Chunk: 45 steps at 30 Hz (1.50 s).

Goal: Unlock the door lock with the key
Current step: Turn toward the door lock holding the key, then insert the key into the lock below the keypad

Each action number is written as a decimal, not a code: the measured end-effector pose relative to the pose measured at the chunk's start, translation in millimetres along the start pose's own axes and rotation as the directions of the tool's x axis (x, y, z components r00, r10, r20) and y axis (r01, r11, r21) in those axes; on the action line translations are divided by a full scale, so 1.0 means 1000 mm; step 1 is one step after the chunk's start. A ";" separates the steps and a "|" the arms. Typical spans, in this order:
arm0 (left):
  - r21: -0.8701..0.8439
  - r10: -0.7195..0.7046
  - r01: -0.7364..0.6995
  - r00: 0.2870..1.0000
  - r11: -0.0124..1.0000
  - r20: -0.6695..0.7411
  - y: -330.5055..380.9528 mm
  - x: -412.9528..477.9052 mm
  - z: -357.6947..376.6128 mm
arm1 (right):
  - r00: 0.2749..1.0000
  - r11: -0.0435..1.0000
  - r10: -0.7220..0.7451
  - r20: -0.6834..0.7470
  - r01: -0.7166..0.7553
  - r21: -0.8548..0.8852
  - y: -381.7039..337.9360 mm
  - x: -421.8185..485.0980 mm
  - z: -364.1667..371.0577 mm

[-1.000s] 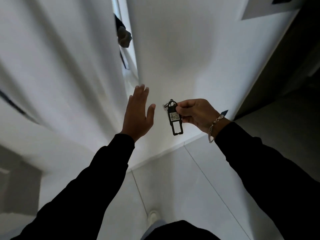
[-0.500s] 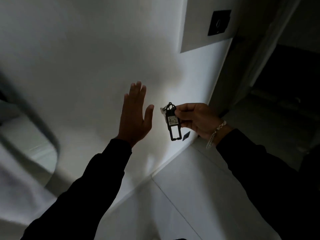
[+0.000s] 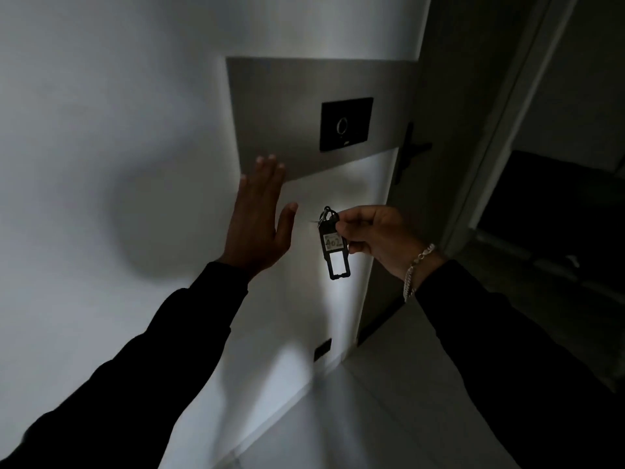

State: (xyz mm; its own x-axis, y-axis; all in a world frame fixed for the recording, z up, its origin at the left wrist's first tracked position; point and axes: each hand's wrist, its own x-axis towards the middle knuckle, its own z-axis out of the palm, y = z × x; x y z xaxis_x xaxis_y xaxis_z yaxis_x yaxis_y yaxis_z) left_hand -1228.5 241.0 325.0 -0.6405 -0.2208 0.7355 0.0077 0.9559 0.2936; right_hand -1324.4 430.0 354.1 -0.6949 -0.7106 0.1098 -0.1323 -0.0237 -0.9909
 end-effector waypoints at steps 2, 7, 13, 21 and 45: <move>0.043 -0.011 0.011 1.000 0.999 -0.021 0.012 0.031 0.020 | 1.000 0.998 -0.009 0.029 0.011 -0.069 -0.008 0.025 -0.033; 0.200 0.048 -0.017 0.987 0.980 -0.153 0.013 0.092 0.052 | 0.988 0.980 -0.081 0.135 0.104 -0.172 -0.033 0.095 -0.094; 0.514 0.179 -0.043 0.959 0.857 -0.219 -0.022 0.156 0.059 | 0.953 0.971 -0.211 0.218 0.230 -0.068 -0.057 0.182 -0.130; 0.732 0.283 0.063 0.897 0.678 -0.339 -0.024 0.207 0.092 | 0.885 0.902 -0.402 0.236 0.427 -0.065 -0.091 0.268 -0.148; 0.886 0.225 0.326 0.884 0.329 -0.409 -0.034 0.218 0.106 | 0.745 0.759 -0.618 0.250 0.649 -0.058 -0.063 0.328 -0.168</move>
State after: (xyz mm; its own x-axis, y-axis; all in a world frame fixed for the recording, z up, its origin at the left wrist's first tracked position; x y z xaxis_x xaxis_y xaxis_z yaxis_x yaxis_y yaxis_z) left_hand -1449.8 180.9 411.0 -0.2506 -0.0596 0.9663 -0.8870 0.4141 -0.2045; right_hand -1663.2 316.5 465.7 -0.2594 -0.6906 0.6751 -0.5923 -0.4384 -0.6760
